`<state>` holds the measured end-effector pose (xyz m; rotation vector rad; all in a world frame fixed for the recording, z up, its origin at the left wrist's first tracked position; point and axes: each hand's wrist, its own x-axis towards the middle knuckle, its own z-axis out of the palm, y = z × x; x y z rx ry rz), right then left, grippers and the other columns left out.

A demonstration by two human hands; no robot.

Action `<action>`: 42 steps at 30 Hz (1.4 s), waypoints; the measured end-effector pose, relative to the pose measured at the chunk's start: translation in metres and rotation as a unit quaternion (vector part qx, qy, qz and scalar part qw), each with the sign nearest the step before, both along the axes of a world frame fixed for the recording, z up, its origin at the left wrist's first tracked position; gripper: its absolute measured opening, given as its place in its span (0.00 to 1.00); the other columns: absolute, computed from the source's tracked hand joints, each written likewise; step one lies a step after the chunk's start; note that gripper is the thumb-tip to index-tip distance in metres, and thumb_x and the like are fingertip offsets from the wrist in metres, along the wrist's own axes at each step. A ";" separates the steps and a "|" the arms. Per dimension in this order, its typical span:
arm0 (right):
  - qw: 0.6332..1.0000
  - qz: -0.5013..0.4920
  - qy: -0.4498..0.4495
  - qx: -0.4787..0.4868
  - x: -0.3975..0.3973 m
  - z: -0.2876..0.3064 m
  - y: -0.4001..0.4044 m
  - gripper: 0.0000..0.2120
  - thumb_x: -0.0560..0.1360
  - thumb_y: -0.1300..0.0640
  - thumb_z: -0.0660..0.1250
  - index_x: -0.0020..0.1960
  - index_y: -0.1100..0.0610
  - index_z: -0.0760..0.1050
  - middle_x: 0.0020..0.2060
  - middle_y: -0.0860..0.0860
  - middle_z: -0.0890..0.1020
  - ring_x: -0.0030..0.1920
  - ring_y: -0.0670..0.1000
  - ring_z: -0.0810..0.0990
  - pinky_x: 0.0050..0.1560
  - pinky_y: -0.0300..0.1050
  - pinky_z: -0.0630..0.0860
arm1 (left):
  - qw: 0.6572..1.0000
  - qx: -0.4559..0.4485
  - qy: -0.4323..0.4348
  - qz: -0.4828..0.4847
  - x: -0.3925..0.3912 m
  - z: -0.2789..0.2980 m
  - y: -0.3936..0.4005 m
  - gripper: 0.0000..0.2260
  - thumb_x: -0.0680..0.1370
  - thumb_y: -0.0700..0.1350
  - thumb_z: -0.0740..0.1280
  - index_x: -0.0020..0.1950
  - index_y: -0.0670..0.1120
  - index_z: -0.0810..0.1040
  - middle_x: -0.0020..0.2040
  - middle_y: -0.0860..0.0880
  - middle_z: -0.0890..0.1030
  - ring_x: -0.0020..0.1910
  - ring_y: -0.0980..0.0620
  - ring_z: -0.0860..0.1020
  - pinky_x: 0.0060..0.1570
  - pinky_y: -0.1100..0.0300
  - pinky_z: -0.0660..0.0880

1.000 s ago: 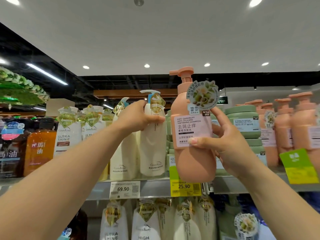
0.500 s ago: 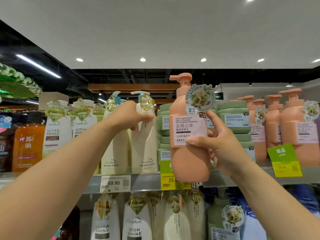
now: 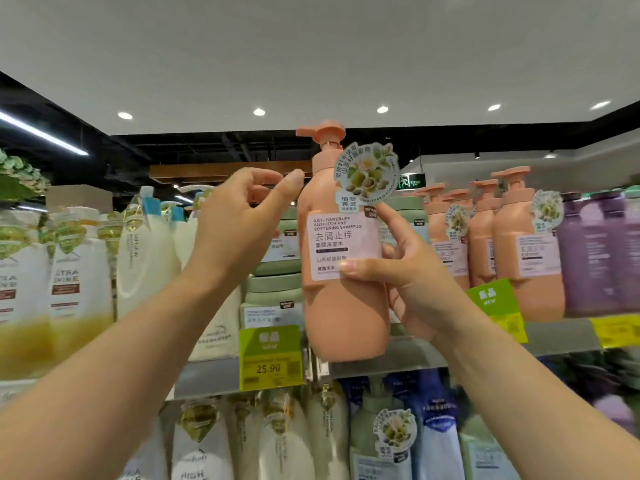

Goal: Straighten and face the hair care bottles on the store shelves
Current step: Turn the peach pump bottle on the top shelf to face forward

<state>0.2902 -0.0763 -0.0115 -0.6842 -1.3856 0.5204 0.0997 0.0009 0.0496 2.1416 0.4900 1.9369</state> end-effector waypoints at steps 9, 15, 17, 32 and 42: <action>0.998 -0.039 -0.005 0.047 0.116 0.013 -0.048 0.39 0.62 0.66 0.79 0.63 0.37 0.70 0.52 0.52 0.88 0.52 0.53 0.87 0.43 0.43 0.82 | 0.974 -0.057 0.164 -0.143 0.122 0.016 -0.058 0.16 0.71 0.61 0.73 0.53 0.53 0.82 0.44 0.54 0.86 0.42 0.54 0.85 0.40 0.48 0.83; 0.990 -0.094 -0.107 0.020 0.182 0.043 -0.060 0.49 0.62 0.66 0.82 0.75 0.48 0.63 0.55 0.59 0.86 0.56 0.59 0.85 0.53 0.56 0.83 | 0.979 -0.056 0.150 -0.129 0.187 0.029 -0.067 0.13 0.75 0.53 0.72 0.57 0.49 0.81 0.46 0.53 0.86 0.44 0.55 0.85 0.42 0.50 0.83; 0.983 -0.109 -0.146 0.020 0.197 0.056 -0.060 0.47 0.61 0.65 0.83 0.73 0.48 0.63 0.55 0.58 0.86 0.55 0.57 0.86 0.56 0.59 0.82 | 0.981 -0.050 0.140 -0.128 0.200 0.033 -0.067 0.13 0.76 0.51 0.71 0.58 0.49 0.80 0.46 0.53 0.86 0.43 0.56 0.85 0.40 0.53 0.83; 0.827 -0.362 -0.414 0.112 0.234 0.093 -0.043 0.36 0.64 0.49 0.82 0.68 0.52 0.73 0.55 0.39 0.72 0.49 0.40 0.77 0.49 0.27 0.77 | 0.988 0.011 0.149 -0.023 0.247 0.035 -0.057 0.20 0.76 0.49 0.71 0.68 0.50 0.73 0.52 0.53 0.83 0.49 0.56 0.82 0.47 0.53 0.82; 0.819 -0.357 -0.445 0.062 0.234 0.068 -0.033 0.43 0.61 0.48 0.84 0.70 0.53 0.68 0.59 0.47 0.78 0.56 0.48 0.77 0.48 0.35 0.72 | 0.976 -0.026 0.207 0.068 0.259 0.009 -0.042 0.15 0.77 0.52 0.70 0.62 0.50 0.76 0.50 0.52 0.82 0.48 0.51 0.82 0.48 0.47 0.81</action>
